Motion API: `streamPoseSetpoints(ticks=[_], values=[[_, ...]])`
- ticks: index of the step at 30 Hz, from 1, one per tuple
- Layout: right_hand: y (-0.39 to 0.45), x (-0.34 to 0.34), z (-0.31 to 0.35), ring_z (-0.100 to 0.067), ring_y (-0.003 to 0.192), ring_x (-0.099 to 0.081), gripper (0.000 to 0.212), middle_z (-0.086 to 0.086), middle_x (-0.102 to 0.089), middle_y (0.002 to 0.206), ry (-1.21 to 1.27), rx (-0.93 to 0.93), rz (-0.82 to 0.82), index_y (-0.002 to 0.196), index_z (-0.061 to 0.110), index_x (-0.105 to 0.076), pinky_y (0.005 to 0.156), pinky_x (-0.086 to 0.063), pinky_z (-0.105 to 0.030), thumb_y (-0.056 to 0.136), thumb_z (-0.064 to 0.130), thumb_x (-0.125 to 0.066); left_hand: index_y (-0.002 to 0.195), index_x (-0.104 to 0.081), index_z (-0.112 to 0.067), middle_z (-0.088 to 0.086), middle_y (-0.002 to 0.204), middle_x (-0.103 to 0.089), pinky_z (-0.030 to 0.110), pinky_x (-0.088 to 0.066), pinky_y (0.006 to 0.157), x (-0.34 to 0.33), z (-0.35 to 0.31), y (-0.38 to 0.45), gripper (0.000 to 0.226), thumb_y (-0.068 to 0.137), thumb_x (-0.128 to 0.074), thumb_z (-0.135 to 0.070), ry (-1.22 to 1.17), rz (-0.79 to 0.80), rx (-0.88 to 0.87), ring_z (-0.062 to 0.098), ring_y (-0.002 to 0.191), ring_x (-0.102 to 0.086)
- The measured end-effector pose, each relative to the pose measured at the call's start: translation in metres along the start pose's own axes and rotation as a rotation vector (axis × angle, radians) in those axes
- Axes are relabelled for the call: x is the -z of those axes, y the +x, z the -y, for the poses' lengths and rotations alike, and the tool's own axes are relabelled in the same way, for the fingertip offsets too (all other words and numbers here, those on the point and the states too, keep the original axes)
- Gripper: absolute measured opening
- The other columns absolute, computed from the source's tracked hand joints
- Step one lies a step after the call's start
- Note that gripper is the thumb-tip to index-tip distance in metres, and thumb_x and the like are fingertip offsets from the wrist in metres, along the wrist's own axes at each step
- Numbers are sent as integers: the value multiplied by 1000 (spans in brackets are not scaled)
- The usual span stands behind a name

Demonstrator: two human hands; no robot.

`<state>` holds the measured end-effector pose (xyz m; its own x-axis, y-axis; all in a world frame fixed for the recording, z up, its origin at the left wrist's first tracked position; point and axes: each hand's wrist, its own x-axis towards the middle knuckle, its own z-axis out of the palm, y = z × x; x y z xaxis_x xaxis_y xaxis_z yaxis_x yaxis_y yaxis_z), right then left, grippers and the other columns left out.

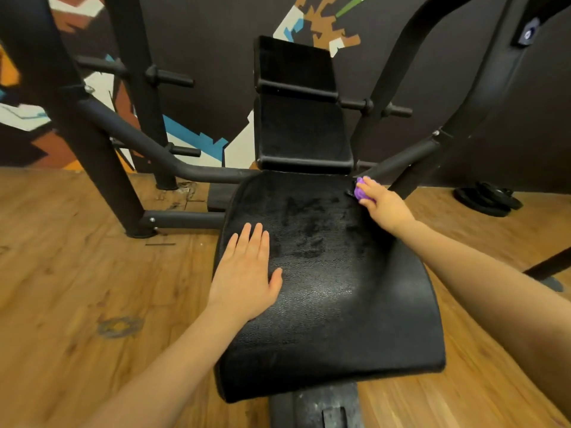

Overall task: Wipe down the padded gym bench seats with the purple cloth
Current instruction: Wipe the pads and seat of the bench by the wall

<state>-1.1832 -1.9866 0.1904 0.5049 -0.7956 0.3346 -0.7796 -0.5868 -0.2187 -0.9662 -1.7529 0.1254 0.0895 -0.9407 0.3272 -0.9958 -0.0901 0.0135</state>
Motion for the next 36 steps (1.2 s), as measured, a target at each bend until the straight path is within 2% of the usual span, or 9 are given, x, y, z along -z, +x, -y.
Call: streamPoseSetpoints(ticks=[5,7,10,14,19,24,28,31,36], values=[[29,-13,4,-20,139,-29,45,-7,-34,150,-8,-55,-75,143,6,-37,112,-20,-29,99,14,-42,146,-32,-2,16,154,-29,43,-18,116,-4,0,2,78,87,-18,-51,11,1,21,31,144,-22],[22,-18,4,-20,140,-28,45,-7,-36,149,6,-49,-103,142,6,-38,112,-21,-29,98,13,-43,147,-32,-2,16,154,-28,42,-16,117,-5,-1,3,81,86,-14,-52,8,7,13,30,145,-21],[-3,-20,8,-18,140,-28,43,-6,-37,148,46,-18,-137,139,7,-43,109,-17,-20,96,9,-46,148,-27,-3,15,156,-23,41,-9,116,-6,0,3,81,86,-10,-53,17,10,9,30,146,-17],[-55,-21,15,-20,135,-36,38,-6,-42,144,75,29,-168,132,6,-52,105,-17,-15,93,6,-52,142,-41,-1,18,149,-37,42,-18,113,-7,1,1,76,87,-22,-50,28,15,20,32,140,-33],[-117,-26,7,-25,134,-38,38,-6,-42,142,84,88,-95,130,5,-53,109,-23,-25,93,12,-53,143,-38,0,18,150,-35,41,-15,114,-7,1,0,78,87,-19,-50,10,2,4,32,142,-29],[-180,-31,-2,-14,137,-30,47,-12,-40,144,63,232,-35,133,7,-49,113,-19,-21,100,37,-33,146,-31,-1,18,154,-27,40,-10,115,-8,2,0,77,88,-21,-50,2,-13,-14,31,145,-21],[-215,-30,-19,-17,141,-24,40,2,-22,155,-8,439,63,138,17,-40,116,-17,-28,102,31,-30,151,-16,-3,16,159,-12,39,-2,117,-4,2,-2,76,92,-22,-50,-1,2,-20,29,148,-7],[-230,-29,-29,-24,141,-25,40,0,-21,155,-48,553,157,142,23,-34,112,-23,-39,102,28,-27,152,-11,-3,15,160,-7,39,-1,118,-4,1,-2,74,96,-24,-50,-2,5,-22,28,148,-2],[-240,-26,-26,-23,142,-21,41,0,-17,156,-101,655,227,142,19,-31,116,-16,-33,103,28,-21,149,-23,-1,17,157,-19,41,-8,118,-4,0,-3,79,87,-21,-50,0,2,-4,30,147,-13]])
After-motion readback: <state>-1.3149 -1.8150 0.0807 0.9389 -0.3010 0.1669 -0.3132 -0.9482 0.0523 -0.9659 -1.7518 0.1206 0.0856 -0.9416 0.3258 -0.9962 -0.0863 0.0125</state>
